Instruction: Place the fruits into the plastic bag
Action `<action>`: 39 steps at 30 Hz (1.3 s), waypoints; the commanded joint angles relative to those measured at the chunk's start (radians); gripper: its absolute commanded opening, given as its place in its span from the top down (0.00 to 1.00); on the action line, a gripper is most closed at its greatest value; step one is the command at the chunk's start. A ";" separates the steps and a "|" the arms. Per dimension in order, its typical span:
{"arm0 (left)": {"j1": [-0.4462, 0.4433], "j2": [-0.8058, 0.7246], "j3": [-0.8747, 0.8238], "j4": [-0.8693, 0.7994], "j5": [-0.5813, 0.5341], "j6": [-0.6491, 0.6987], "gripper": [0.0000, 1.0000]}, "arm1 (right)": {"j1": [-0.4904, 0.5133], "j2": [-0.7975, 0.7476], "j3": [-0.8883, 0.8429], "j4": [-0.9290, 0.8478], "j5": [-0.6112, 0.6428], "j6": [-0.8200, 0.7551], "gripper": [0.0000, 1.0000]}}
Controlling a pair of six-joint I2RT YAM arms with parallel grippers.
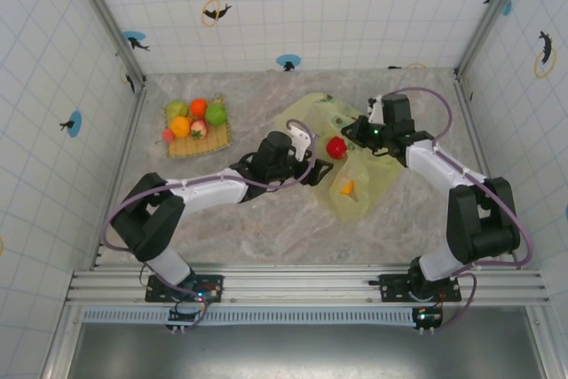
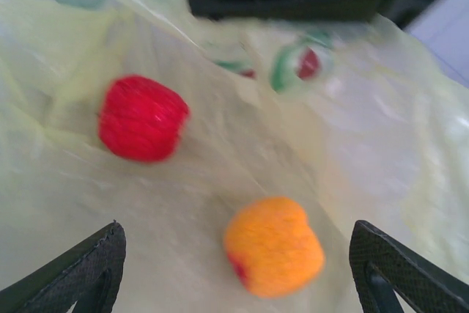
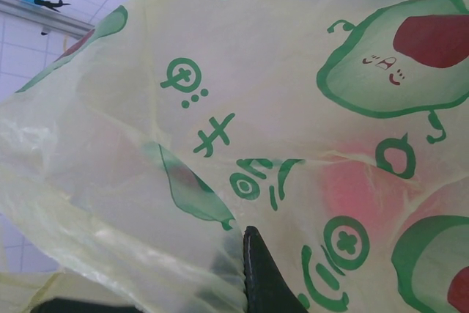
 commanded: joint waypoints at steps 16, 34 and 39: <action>0.307 -0.359 0.069 -0.268 0.398 -0.174 0.17 | -0.006 0.020 -0.031 0.009 0.009 -0.031 1.00; 0.652 -0.043 0.265 -0.449 -0.485 -0.208 0.10 | -0.007 0.022 -0.037 0.023 -0.001 -0.034 1.00; 0.686 0.074 0.284 -0.475 -0.496 -0.198 0.11 | -0.009 0.029 -0.041 0.024 -0.005 -0.037 1.00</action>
